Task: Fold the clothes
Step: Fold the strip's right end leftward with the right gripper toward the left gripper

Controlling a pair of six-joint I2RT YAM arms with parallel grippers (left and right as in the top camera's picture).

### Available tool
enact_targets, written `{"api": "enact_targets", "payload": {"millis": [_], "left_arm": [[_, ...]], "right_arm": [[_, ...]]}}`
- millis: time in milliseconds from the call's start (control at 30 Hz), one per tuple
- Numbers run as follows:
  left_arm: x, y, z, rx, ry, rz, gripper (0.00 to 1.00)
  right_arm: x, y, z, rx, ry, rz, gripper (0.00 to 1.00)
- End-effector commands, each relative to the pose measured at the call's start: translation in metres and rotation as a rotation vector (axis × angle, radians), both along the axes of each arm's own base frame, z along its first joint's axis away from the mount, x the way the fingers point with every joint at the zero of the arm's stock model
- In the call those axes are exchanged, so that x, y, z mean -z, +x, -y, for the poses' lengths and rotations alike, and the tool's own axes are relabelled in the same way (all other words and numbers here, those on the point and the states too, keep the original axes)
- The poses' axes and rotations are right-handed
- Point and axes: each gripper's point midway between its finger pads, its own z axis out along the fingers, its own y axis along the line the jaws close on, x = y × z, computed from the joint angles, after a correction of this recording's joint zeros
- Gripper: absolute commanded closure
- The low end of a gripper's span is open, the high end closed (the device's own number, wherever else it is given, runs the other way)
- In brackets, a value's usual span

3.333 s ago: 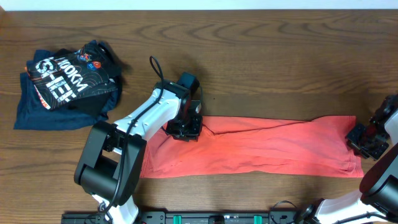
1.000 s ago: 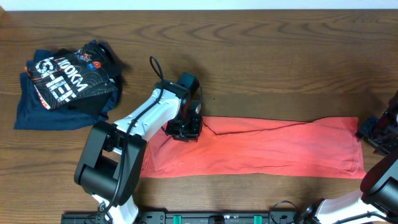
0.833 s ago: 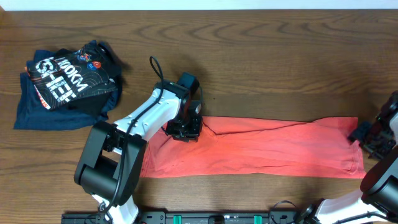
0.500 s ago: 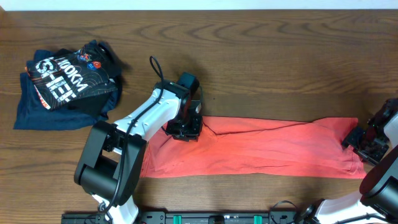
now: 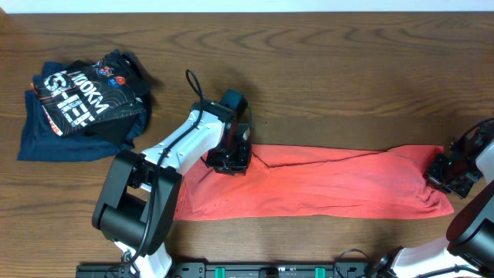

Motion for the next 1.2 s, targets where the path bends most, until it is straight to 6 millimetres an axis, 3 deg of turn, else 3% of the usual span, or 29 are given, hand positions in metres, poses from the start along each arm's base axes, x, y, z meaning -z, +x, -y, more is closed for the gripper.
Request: {"api": "enact_targets", "payload": {"millis": [0, 133, 300, 533, 667, 733, 867, 1000, 1167], "left_arm": [[0.006, -0.003, -0.004, -0.001, 0.020, -0.019, 0.71], [0.006, -0.003, -0.004, -0.001, 0.020, -0.019, 0.71], [0.003, 0.000, -0.001, -0.002, 0.009, -0.010, 0.74], [-0.037, 0.019, 0.025, 0.001, -0.135, 0.069, 0.74], [-0.059, 0.026, 0.028, 0.014, -0.171, 0.145, 0.74], [-0.068, 0.028, 0.026, 0.009, -0.183, 0.169, 0.74], [-0.075, 0.028, 0.020, -0.006, -0.185, 0.178, 0.73], [-0.075, 0.024, 0.014, -0.019, -0.171, 0.153, 0.74], [-0.074, 0.023, 0.014, -0.019, -0.168, 0.147, 0.73]], "right_arm": [[0.010, -0.002, -0.012, -0.007, 0.060, 0.004, 0.99], [0.007, 0.004, -0.012, -0.006, 0.073, 0.028, 0.99], [-0.018, 0.018, 0.005, 0.006, 0.041, 0.040, 0.99], [-0.066, 0.031, 0.051, 0.089, -0.049, 0.078, 0.99], [-0.081, 0.035, 0.059, 0.089, -0.081, 0.078, 0.99], [-0.084, 0.039, 0.054, 0.073, -0.073, 0.079, 0.99], [-0.086, 0.054, 0.026, -0.016, -0.011, 0.100, 0.99], [-0.085, 0.063, -0.014, -0.126, 0.032, 0.065, 0.99], [-0.086, 0.071, -0.078, -0.276, 0.092, 0.009, 0.99]]}}
